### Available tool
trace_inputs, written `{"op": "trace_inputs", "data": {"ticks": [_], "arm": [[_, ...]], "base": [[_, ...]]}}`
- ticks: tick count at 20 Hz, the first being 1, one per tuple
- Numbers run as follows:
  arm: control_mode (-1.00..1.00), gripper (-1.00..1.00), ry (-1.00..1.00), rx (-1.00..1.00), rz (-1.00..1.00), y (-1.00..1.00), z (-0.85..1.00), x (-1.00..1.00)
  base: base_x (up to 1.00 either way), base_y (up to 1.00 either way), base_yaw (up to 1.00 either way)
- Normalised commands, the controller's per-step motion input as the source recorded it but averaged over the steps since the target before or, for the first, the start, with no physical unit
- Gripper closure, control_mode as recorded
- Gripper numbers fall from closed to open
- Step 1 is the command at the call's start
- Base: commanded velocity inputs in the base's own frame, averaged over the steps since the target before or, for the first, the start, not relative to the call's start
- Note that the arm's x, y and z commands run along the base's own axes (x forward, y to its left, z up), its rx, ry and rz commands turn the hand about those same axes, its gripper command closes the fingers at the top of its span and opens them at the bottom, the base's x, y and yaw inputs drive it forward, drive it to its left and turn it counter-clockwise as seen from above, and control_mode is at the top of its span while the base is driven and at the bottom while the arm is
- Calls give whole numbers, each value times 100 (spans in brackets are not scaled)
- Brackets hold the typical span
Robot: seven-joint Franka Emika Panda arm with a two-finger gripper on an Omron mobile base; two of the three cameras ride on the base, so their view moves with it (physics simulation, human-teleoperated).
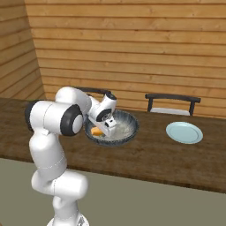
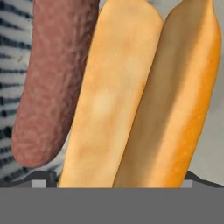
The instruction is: Place one bun and one sausage from the bowl on each plate.
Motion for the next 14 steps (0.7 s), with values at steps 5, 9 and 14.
{"op": "trace_inputs", "data": {"ticks": [5, 9, 14], "arm": [[-100, 100, 7, 5, 0, 12, -18, 0], [-100, 100, 1, -4, 0, 0, 38, -12], [-100, 100, 0, -26, 0, 2, 100, -42]], "base": [[0, 0, 0], [0, 0, 0], [0, 0, 0]]}}
